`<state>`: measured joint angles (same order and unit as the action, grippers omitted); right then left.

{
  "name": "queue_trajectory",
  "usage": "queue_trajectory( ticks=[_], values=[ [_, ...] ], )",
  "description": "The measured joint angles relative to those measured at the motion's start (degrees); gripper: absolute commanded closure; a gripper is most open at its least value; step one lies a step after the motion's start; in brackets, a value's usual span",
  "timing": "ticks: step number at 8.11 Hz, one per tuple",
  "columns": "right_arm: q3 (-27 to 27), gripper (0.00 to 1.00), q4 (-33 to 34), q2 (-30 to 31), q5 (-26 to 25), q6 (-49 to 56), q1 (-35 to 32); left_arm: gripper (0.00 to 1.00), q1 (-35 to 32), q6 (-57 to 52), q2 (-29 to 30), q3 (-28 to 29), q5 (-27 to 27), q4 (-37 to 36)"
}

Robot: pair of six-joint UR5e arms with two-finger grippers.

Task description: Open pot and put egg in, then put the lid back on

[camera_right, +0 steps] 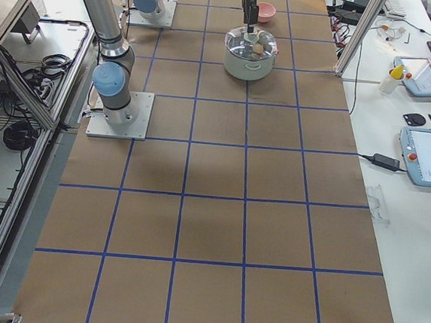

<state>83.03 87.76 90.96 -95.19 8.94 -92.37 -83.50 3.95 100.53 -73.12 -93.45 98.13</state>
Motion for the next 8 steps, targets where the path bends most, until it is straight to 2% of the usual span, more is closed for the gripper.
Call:
queue_trajectory(
  ticks=[1, 8],
  values=[
    [0.07, 0.00, -0.24, 0.67, 1.57, -0.03, 0.01, 0.00, 0.00, 0.00, 0.01, 0.00, 0.01, -0.03],
    [0.45, 0.00, 1.50, -0.62, 6.06, -0.52, -0.15, 0.00, 0.00, -0.04, 0.02, 0.00, 0.09, -0.29]
  ],
)
